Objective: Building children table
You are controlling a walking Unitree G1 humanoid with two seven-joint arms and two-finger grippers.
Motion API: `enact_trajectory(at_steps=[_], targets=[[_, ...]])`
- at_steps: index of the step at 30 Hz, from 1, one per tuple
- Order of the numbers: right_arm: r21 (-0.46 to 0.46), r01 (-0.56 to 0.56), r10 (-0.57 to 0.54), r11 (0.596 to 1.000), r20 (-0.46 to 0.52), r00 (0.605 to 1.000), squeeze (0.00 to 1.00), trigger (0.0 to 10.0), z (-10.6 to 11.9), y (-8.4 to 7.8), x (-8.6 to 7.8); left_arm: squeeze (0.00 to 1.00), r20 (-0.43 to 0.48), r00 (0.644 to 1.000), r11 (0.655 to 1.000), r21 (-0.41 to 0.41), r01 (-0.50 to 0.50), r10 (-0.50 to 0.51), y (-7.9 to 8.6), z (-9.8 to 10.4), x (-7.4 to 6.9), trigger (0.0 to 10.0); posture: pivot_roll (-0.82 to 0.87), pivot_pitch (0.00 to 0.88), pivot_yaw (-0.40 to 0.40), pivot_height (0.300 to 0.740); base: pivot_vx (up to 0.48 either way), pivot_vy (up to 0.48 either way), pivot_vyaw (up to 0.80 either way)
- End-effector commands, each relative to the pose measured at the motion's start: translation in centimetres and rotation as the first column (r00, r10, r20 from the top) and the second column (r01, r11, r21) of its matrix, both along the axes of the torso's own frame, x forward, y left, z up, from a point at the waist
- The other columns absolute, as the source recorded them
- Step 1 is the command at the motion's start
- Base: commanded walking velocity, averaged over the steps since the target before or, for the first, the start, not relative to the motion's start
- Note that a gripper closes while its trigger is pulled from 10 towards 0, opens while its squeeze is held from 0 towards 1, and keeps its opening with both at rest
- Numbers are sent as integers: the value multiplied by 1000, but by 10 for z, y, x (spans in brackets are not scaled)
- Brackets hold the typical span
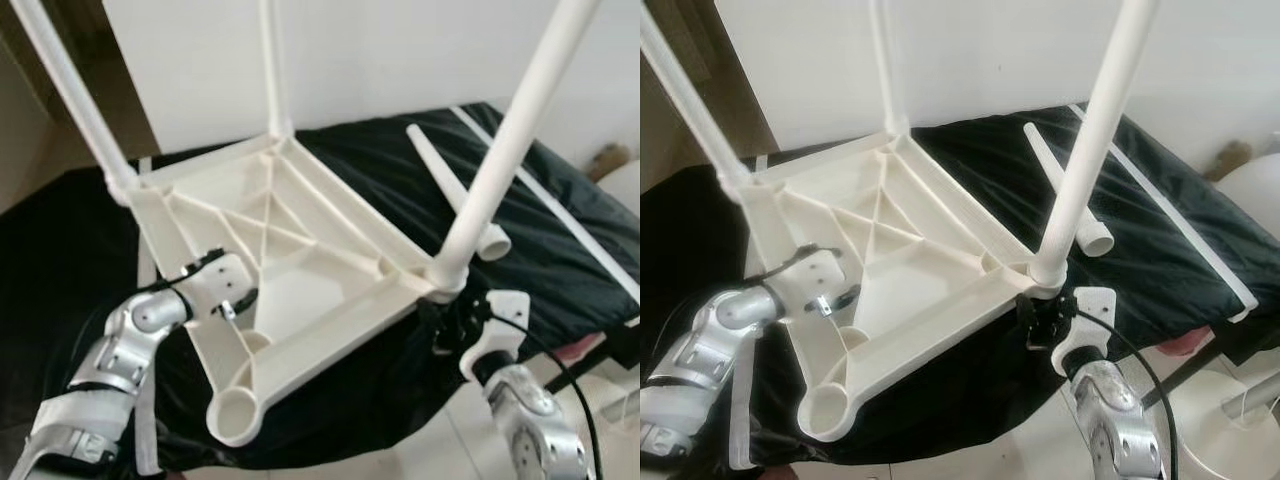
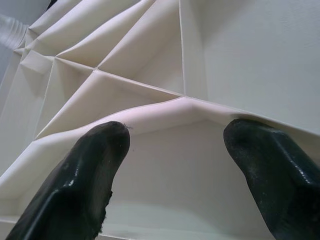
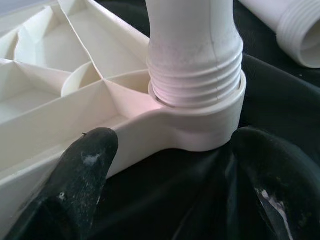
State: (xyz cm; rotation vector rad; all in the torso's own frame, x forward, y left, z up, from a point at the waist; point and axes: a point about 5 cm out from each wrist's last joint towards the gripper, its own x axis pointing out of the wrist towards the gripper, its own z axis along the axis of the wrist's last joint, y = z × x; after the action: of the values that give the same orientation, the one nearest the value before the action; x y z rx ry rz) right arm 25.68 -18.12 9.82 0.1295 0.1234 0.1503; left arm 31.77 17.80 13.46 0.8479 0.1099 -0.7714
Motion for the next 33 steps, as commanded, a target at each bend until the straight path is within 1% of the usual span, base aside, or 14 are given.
enact_trajectory(at_steps=[1, 3, 7, 10, 11, 13, 15, 16, 22, 26, 30, 31, 32, 33], targets=[[-9, -61, 60, 998, -71, 996, 0, 10000, -13, 11, 1, 0, -167, 972, 985, 27, 173, -166, -12, -12, -14, 10000, -55, 41, 14, 740, 0, 0, 0], [-39, -109, 106, 993, -76, 992, 0, 10000, -13, 16, 8, 0, -172, 968, 982, 10, 188, -183, -15, -7, -19, 10000, -52, 45, 15, 740, 0, 0, 0], [-68, -137, 131, 988, -79, 988, 0, 10000, -13, 18, 17, 0, -183, 960, 977, -21, 211, -211, -22, -2, -26, 10000, -50, 45, 16, 740, 0, 0, 0], [-96, -102, 96, 990, -67, 993, 0, 10000, -11, 14, 34, 0, -187, 949, 967, -48, 249, -254, -34, 2, -32, 10000, -48, 45, 18, 740, 0, 0, 0], [-96, -102, 96, 990, -67, 993, 0, 10000, -11, 14, 34, 0, -187, 949, 967, -48, 249, -254, -34, 2, -32, 10000, -48, 45, 18, 740, 0, 0, 0], [-115, -85, 80, 990, -53, 995, 0, 10000, -8, 11, 50, 0, -188, 938, 956, -65, 285, -292, -46, 1, -35, 10000, -45, 39, 20, 740, 0, 0, 0], [-123, -84, 79, 989, -46, 996, 0, 10000, -6, 11, 55, 0, -184, 935, 953, -67, 296, -303, -50, 1, -36, 10000, -44, 38, 19, 740, 0, 0, 0], [-133, -86, 82, 987, -32, 996, 0, 10000, -1, 13, 63, 0, -179, 931, 948, -81, 309, -319, -58, 3, -35, 10000, -41, 36, 19, 740, 0, 0, 0], [-139, -60, 62, 988, 6, 998, 0, 10000, 5, 13, 72, 0, -148, 924, 933, -135, 334, -352, -73, 13, -36, 10000, -43, 32, 20, 740, 0, 0, 0], [-130, -45, 49, 991, 28, 998, 0, 10000, 5, 8, 70, 0, -143, 930, 932, -186, 310, -338, -68, 22, -34, 10000, -42, 28, 22, 740, 0, 0, 0], [-131, -30, 36, 991, 46, 998, 0, 10000, 4, 3, 70, 0, -138, 937, 934, -207, 290, -322, -61, 27, -31, 10000, -42, 26, 23, 740, 0, 0, 0], [-123, 14, -4, 992, 77, 997, 0, 10000, 5, -8, 64, 0, -119, 954, 938, -251, 238, -274, -43, 39, -20, 10000, -39, 22, 24, 740, 0, 0, 0], [-123, 14, -4, 992, 77, 997, 0, 10000, 5, -8, 64, 0, -119, 954, 938, -251, 238, -274, -43, 39, -20, 10000, -39, 22, 24, 740, 0, 0, 0], [-119, 28, -17, 993, 88, 996, 0, 10000, 6, -13, 60, 0, -105, 964, 940, -268, 210, -245, -32, 45, -14, 10000, -41, 20, 26, 740, 0, 0, 0]])
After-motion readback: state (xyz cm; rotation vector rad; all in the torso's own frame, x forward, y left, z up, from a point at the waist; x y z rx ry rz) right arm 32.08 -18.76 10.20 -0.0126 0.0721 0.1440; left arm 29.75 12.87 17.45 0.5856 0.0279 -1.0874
